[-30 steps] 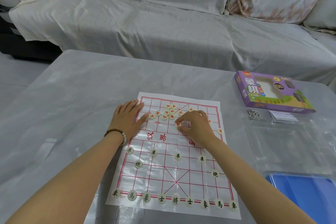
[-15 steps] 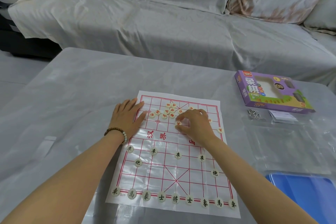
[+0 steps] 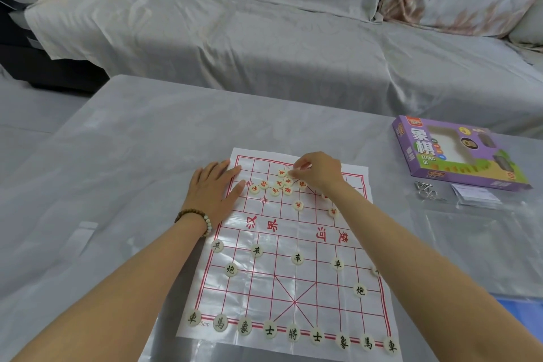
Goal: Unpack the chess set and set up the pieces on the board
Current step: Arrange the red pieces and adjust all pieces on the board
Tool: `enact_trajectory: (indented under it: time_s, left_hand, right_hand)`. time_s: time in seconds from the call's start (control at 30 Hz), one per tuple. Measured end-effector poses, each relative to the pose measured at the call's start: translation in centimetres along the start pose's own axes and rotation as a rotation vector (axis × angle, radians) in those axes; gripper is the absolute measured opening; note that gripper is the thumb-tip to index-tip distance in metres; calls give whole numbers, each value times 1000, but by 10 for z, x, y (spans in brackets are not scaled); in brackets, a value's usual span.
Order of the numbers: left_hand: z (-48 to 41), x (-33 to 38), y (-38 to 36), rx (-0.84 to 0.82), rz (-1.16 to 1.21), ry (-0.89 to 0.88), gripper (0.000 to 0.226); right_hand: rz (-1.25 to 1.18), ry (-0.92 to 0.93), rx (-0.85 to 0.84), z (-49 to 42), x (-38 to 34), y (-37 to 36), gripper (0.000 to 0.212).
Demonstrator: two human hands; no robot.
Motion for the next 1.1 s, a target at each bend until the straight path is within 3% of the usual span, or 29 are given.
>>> enact_trajectory:
  time_s: [0.27, 0.53, 0.6, 0.7, 0.83, 1.1]
  left_hand:
    - [0, 0, 0, 10, -2, 0, 70]
    - [-1, -3, -4, 12, -7, -1, 71]
    - [-1, -2, -3, 13, -2, 1, 70]
    - [-1, -2, -2, 22, 7, -1, 71]
    - [-1, -1, -1, 35, 11, -6, 71]
    - [-1, -2, -3, 40, 24, 0, 71]
  right_hand:
    - [-37, -28, 10, 1, 3, -1, 32]
    - [45, 85, 107, 5, -10, 6, 27]
    - [-39, 114, 134, 13, -19, 13, 26]
    - [-230, 219, 30, 42, -46, 13, 22]
    - [-122, 317, -128, 73, -58, -12, 22]
    - [-65, 325, -54, 75, -55, -14, 30]
Point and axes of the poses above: each hand's wrist, its own z-axis away from the middle knuckle, its own y-axis out of the back of the hand, x = y × z, the point moved 8 cm from there along -z, towards the middle knuckle, and after that the axes turned 12 degrees about x, right-handed, at the moved point
